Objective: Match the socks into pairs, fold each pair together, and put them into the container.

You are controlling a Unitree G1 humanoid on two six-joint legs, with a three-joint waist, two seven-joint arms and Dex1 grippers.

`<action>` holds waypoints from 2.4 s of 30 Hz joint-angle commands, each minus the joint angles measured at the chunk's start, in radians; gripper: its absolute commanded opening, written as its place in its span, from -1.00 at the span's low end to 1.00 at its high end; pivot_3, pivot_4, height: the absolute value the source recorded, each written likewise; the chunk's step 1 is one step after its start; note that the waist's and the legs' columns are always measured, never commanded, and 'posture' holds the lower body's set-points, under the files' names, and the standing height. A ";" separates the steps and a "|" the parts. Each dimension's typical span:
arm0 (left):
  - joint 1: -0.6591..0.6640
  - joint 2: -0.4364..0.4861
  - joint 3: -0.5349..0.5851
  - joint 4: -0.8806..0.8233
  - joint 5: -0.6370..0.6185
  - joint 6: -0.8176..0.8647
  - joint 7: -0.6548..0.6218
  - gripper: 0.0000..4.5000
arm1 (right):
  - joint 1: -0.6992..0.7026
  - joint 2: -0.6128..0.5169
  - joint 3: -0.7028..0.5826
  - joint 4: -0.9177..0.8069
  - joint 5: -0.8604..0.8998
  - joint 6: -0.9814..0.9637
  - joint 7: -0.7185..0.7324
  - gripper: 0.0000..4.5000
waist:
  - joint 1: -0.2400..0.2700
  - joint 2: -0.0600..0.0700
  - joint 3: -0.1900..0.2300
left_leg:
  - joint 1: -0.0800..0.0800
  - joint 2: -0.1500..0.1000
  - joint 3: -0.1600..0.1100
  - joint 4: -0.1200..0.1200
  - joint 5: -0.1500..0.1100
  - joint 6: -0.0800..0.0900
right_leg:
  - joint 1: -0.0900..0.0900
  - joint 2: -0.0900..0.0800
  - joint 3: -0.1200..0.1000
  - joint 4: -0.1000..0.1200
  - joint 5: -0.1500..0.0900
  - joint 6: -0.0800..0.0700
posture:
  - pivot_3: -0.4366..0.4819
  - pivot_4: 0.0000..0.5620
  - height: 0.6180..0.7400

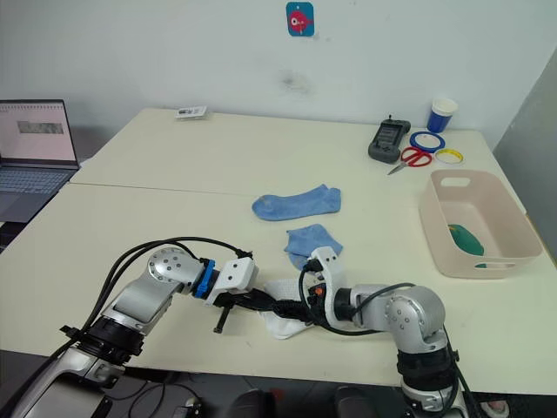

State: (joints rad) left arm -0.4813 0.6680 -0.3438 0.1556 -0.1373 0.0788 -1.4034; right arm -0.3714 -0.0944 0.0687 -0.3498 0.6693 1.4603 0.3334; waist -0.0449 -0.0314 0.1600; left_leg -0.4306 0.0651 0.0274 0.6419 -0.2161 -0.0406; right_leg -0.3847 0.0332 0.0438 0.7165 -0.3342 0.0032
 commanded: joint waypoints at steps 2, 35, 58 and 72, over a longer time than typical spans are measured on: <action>0.027 0.010 -0.009 0.013 0.031 0.010 0.014 -1.00 | 0.010 0.013 -0.004 -0.021 0.023 0.002 0.008 -0.08 | 0.000 0.000 0.000 | 0.000 0.000 0.000 0.000 0.000 0.000 | 0.000 0.000 0.000 0.000 0.000 0.000 | -0.05 -0.47 0.75; -0.351 -0.146 0.045 -0.137 -0.336 0.556 -0.081 1.00 | 0.553 -0.823 -1.022 -0.622 0.403 -0.239 -0.108 -0.94 | 0.002 0.004 0.008 | -0.002 -0.003 0.001 0.000 0.000 0.000 | 0.000 0.004 0.001 -0.003 0.000 0.001 | -0.05 -0.47 0.75; -0.363 -0.213 0.085 -0.204 -0.385 0.605 0.040 1.00 | -0.018 -1.183 0.062 0.422 -0.792 -1.198 0.308 -0.78 | 0.013 0.005 0.014 | -0.002 -0.003 0.003 0.002 0.000 -0.001 | -0.001 0.000 0.003 -0.003 0.000 0.000 | -0.05 -0.47 0.75; -0.383 -0.240 0.081 -0.178 -0.377 0.585 0.069 1.00 | -0.021 -1.252 -0.139 0.256 -0.590 -0.983 0.711 1.00 | 0.014 0.007 0.014 | -0.002 -0.003 0.003 0.003 0.002 -0.004 | 0.000 0.000 0.002 -0.001 0.001 -0.001 | -0.05 -0.47 0.75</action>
State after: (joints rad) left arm -0.8397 0.4326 -0.2846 -0.0071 -0.5062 0.6840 -1.3382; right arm -0.3895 -1.3041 0.0110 -0.0342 0.0291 0.4450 0.9789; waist -0.0307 -0.0244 0.1740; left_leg -0.4325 0.0625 0.0299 0.6453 -0.2137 -0.0445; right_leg -0.3851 0.0330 0.0462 0.7157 -0.3335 0.0023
